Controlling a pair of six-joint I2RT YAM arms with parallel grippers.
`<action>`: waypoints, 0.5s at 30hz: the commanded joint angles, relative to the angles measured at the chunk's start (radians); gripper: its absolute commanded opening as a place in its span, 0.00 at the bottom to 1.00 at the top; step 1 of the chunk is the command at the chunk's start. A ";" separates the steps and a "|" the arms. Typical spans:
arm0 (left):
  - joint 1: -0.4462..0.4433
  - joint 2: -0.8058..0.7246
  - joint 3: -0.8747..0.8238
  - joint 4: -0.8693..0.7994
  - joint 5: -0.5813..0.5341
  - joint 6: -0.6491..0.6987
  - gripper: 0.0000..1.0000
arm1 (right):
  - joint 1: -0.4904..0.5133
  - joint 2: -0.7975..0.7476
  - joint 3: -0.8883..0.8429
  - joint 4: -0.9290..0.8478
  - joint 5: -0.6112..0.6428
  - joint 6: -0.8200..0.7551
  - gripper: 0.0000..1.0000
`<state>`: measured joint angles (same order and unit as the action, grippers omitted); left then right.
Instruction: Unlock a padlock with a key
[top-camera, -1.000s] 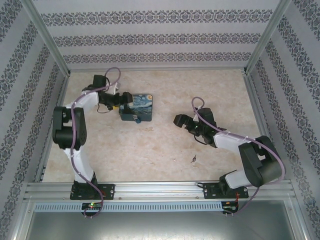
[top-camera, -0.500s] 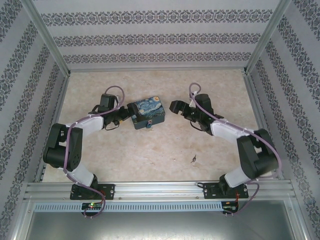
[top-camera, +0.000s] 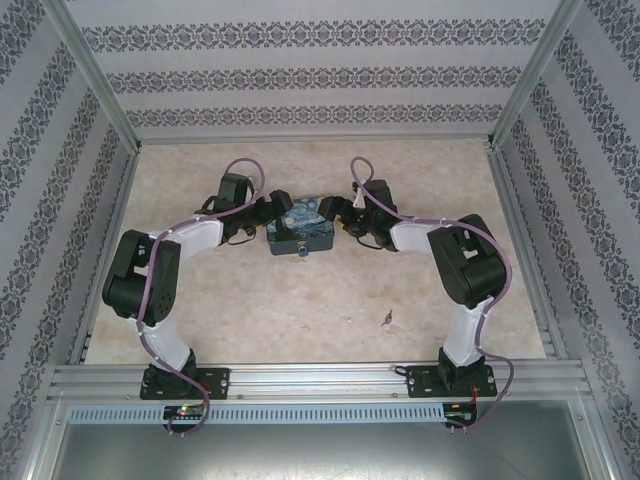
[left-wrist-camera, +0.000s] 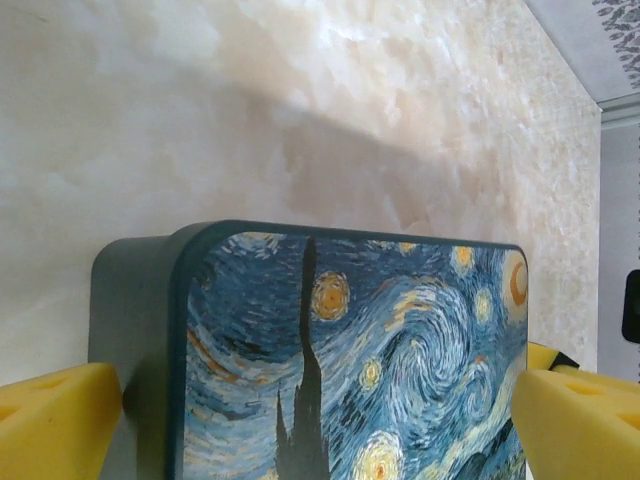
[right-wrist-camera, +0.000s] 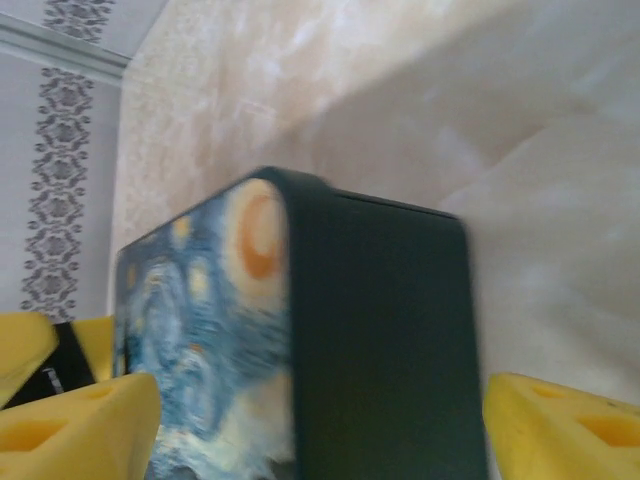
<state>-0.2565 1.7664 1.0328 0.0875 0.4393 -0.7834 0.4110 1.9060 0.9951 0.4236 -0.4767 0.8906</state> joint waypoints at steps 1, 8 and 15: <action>-0.043 0.013 0.038 0.002 0.002 -0.016 1.00 | 0.014 -0.042 -0.055 0.109 -0.028 0.042 0.83; -0.120 -0.021 -0.013 0.036 -0.024 -0.043 1.00 | 0.029 -0.191 -0.244 0.154 0.012 0.050 0.83; -0.207 -0.108 -0.144 0.116 -0.090 -0.099 1.00 | 0.055 -0.330 -0.416 0.154 0.108 0.062 0.87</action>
<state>-0.4076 1.7168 0.9421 0.1413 0.3626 -0.8280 0.4442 1.6348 0.6319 0.5312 -0.4114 0.9386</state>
